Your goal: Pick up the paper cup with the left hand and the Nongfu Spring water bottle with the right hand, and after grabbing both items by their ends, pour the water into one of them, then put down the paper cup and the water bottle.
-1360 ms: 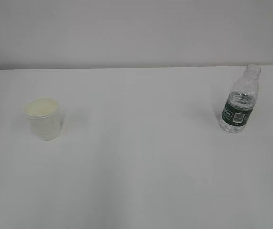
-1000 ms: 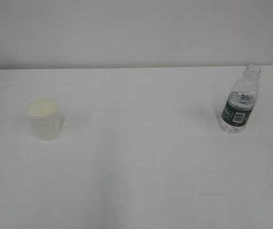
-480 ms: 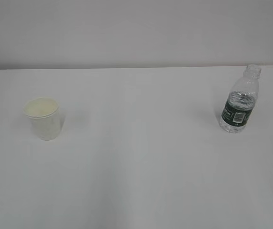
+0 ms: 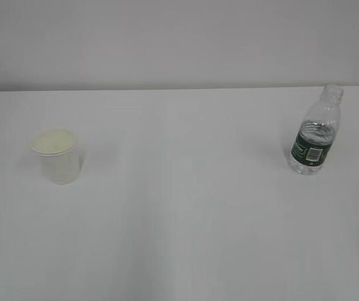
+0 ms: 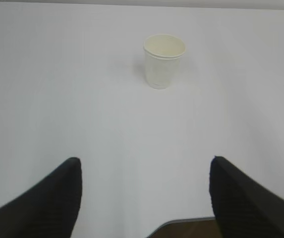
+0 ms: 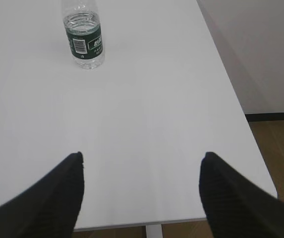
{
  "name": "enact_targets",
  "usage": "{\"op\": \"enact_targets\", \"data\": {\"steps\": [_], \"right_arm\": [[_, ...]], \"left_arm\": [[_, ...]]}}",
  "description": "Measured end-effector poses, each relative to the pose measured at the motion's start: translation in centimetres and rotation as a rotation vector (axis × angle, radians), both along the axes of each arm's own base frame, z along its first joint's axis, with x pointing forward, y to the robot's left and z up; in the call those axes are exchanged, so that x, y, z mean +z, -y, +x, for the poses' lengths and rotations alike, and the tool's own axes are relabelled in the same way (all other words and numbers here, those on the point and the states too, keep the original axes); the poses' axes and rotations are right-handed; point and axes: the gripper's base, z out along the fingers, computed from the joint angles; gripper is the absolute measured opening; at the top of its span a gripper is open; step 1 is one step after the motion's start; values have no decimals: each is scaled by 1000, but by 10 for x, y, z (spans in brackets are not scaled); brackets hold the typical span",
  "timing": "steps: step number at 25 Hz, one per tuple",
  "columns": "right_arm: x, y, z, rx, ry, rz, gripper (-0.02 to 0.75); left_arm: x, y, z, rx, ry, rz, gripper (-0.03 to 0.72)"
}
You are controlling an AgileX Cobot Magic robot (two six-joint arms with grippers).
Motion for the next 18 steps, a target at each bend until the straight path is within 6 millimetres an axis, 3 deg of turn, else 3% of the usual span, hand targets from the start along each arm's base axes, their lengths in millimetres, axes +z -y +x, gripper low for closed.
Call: {"op": "enact_targets", "data": {"steps": [18], "right_arm": [[3,0,0,4,23,2,554]], "left_arm": [[1,2,0,-17,10,-27,557]]}}
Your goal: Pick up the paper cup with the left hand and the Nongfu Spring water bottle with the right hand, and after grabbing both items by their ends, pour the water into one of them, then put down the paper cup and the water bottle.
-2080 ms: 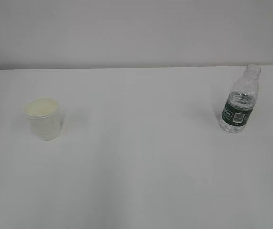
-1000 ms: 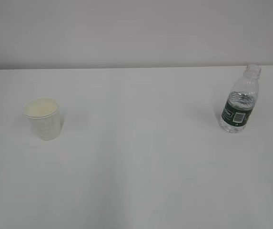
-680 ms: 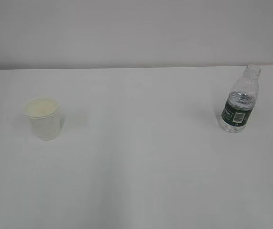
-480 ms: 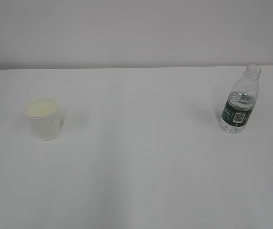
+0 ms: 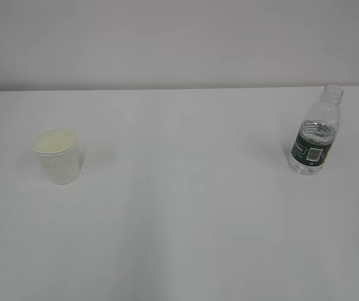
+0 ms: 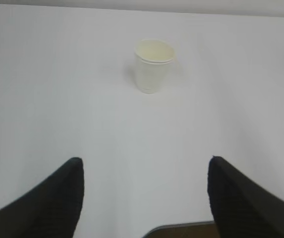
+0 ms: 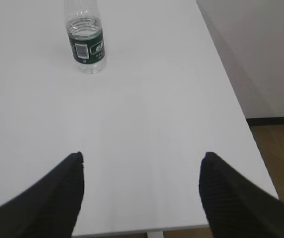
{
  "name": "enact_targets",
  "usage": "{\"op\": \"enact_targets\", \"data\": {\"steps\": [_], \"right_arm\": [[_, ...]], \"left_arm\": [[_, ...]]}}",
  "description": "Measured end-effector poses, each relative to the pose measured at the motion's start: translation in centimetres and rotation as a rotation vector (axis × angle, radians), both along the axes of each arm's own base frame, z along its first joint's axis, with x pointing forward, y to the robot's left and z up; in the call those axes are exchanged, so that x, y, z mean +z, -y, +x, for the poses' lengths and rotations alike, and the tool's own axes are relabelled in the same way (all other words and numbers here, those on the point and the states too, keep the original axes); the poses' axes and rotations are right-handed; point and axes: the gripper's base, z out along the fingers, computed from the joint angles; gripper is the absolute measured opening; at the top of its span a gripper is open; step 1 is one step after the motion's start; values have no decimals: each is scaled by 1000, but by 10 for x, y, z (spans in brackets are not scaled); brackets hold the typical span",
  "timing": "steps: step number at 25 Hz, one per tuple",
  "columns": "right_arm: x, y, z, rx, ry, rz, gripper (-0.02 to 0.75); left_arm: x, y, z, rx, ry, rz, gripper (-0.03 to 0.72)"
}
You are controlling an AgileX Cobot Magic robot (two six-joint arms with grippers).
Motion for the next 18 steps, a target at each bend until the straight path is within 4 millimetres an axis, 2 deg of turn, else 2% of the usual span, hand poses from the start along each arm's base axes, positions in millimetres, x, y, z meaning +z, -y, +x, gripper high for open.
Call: {"op": "enact_targets", "data": {"steps": [5,8,14,18], "right_arm": [[14,0,-2,5,85,-3,555],[19,0,-2,7,118,-5,555],[33,-1,18,22,179,-14,555],[46,-3,31,42,283,-11,555]], "left_arm": [[10,0,1,4,48,-5,557],[17,-1,11,7,19,-7,556],[32,-2,41,22,-15,-16,550],[36,-3,50,28,-10,-19,547]]}}
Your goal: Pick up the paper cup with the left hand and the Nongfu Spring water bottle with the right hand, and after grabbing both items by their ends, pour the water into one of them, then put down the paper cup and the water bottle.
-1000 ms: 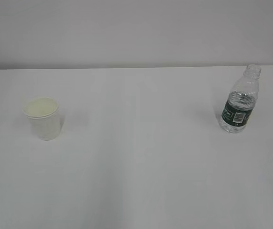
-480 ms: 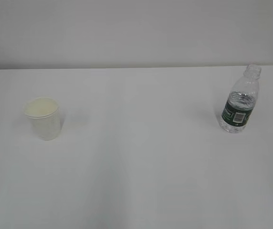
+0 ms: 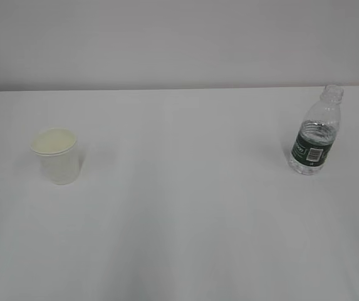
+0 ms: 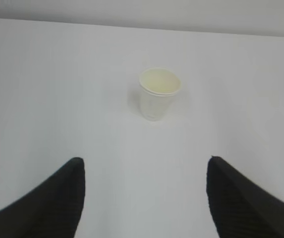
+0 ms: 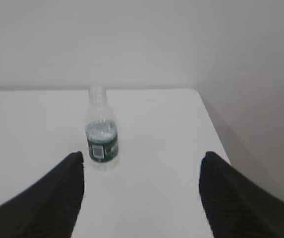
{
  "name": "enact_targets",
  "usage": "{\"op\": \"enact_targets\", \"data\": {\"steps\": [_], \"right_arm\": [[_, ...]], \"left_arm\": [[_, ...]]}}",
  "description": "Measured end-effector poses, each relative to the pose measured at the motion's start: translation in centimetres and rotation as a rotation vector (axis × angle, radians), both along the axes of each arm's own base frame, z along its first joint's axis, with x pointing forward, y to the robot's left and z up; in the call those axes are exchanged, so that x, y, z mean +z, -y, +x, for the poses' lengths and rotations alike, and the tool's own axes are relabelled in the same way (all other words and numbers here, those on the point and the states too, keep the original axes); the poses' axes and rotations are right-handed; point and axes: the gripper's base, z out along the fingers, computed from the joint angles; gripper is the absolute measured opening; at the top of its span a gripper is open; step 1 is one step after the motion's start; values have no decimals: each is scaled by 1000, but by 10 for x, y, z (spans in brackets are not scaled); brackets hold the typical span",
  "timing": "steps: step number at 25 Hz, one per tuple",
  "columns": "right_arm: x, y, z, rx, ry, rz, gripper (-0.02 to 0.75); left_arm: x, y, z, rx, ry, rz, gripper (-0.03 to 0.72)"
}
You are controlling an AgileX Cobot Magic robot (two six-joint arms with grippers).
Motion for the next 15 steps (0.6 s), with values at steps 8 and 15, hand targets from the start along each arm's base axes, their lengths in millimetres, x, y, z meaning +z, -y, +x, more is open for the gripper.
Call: {"op": "enact_targets", "data": {"steps": [8,15], "right_arm": [[18,-3,9,32,182,24,555],[23,-4,18,37,207,22,554]], "left_arm": [[6,-1,8,6,-5,5,536],[20,-3,10,21,47,29,533]]}}
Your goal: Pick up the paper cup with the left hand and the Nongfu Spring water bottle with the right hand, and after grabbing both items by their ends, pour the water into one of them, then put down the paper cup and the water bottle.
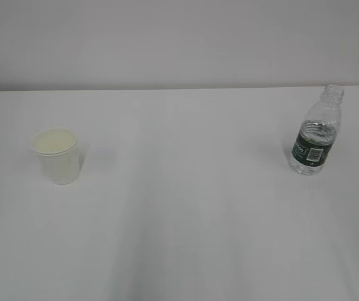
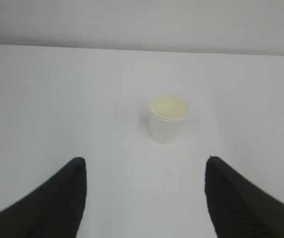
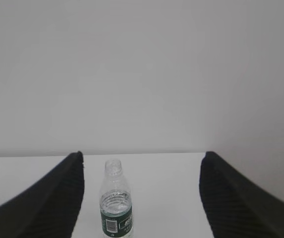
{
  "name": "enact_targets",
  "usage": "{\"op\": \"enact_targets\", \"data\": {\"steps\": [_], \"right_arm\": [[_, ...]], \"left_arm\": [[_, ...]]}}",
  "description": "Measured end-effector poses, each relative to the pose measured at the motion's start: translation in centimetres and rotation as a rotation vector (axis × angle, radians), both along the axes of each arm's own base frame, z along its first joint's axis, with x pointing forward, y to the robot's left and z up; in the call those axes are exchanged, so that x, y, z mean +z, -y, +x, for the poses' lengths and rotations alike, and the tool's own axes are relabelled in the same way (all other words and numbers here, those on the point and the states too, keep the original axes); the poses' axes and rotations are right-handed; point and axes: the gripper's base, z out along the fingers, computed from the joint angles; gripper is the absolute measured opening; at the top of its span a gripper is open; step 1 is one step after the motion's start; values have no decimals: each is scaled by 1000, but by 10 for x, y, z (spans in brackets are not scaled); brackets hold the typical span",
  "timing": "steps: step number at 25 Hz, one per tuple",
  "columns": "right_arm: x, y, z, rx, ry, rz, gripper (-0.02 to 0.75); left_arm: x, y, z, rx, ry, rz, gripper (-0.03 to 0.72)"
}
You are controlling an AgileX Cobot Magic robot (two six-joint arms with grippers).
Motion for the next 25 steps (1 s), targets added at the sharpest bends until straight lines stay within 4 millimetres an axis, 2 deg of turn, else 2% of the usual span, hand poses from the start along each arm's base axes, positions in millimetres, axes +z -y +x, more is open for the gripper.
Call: {"op": "enact_targets", "data": {"steps": [10,15,20,25], "right_arm": [[13,-1,28,9,85,-26,555],[14,-3,42,27,89,28,555],[16,-3,57,36,106,62,554],[12,-4,72,36,69,82,554]], "left_arm": [[10,-2,12,20,103,0,533],[14,-3,18,28,145,-2,531],[26,-4,22,46,270,-6,531],[31,-6,38,58,323,10,529]]}}
